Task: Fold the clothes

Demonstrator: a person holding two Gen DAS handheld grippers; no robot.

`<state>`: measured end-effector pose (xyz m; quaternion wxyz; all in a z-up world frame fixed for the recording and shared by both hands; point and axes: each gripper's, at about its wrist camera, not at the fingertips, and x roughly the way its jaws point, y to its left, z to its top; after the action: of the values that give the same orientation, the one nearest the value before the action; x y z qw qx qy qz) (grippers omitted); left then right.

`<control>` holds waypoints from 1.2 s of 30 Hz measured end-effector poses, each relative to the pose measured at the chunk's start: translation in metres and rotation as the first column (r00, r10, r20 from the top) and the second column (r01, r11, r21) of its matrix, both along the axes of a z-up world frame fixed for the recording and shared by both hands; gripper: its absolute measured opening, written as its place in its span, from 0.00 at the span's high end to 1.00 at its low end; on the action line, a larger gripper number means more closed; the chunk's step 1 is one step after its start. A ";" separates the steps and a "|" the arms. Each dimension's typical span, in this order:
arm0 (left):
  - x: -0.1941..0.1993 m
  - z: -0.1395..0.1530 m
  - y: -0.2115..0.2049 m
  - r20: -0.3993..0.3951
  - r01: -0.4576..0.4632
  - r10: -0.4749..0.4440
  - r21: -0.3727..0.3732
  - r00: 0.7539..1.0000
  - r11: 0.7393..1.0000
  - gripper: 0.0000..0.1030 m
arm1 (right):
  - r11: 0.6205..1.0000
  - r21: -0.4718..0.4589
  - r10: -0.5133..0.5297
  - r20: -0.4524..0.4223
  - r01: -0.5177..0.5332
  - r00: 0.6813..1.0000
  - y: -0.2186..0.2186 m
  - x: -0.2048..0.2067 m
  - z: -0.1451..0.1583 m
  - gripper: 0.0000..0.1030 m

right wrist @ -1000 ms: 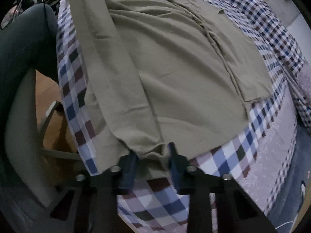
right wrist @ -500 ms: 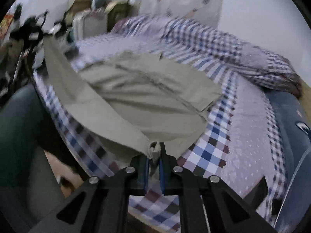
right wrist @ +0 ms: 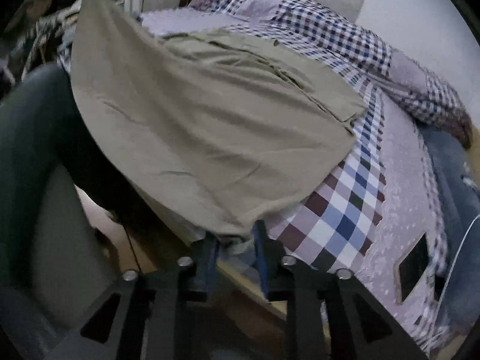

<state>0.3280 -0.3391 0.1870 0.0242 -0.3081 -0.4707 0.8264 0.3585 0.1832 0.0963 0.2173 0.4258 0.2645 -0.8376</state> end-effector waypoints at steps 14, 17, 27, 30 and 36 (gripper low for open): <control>-0.014 -0.002 0.011 -0.011 0.044 -0.044 -0.011 0.999 0.999 0.99 | 0.883 0.398 0.326 -0.132 -0.251 0.936 -0.038 0.033 -0.057 0.58; -0.016 -0.004 0.010 -0.009 0.046 -0.046 -0.008 0.999 0.999 0.99 | 0.810 0.495 0.453 -0.193 -0.313 0.870 -0.048 0.051 -0.074 0.58; -0.020 -0.009 0.015 0.000 0.052 -0.052 -0.001 0.999 0.999 0.99 | 0.567 0.657 0.669 -0.016 -0.497 0.743 -0.058 0.066 -0.138 0.58; -0.020 -0.009 0.014 -0.003 0.053 -0.053 -0.004 0.999 0.999 0.99 | 0.459 0.748 0.740 -0.024 -0.479 0.672 -0.046 0.069 -0.155 0.58; -0.021 -0.011 0.014 0.000 0.047 -0.047 0.001 0.999 0.999 0.99 | 0.319 0.859 0.875 -0.104 -0.400 0.473 -0.025 0.070 -0.183 0.47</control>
<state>0.3069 -0.3252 0.1757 0.0437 -0.3191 -0.4639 0.8253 0.4290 0.1580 -0.0871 0.2675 0.0528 0.7818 -0.5607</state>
